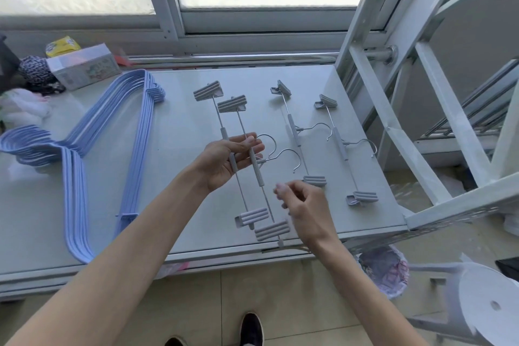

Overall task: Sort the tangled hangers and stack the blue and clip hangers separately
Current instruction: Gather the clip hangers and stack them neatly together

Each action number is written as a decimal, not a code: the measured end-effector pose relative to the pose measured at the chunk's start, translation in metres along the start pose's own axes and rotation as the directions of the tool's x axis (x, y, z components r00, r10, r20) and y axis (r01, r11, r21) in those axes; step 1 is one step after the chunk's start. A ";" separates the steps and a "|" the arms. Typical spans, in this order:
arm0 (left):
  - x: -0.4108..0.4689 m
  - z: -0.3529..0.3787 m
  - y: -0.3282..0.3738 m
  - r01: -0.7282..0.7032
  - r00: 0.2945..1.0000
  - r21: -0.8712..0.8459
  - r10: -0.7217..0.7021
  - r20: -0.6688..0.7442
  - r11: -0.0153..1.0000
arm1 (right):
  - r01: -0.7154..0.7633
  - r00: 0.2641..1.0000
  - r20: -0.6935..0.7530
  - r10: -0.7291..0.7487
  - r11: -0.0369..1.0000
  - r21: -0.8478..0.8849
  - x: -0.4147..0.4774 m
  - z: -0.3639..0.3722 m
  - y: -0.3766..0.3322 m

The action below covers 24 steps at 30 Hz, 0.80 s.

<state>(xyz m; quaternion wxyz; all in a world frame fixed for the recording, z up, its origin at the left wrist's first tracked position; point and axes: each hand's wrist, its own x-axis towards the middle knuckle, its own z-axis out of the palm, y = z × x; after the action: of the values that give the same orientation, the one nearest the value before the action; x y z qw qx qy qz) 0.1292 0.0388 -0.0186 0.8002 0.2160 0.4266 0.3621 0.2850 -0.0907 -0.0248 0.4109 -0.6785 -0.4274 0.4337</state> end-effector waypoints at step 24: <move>-0.004 -0.021 0.012 0.036 0.997 -0.007 -0.036 -0.069 0.999 | 0.004 0.960 -0.245 -0.133 0.884 -0.467 0.079 -0.016 -0.007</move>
<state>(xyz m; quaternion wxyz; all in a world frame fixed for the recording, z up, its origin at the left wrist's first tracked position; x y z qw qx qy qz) 0.1054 0.0438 -0.0199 0.7919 0.1932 0.4567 0.3563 0.3192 -0.0181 -0.0327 0.3073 -0.7937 -0.4821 0.2079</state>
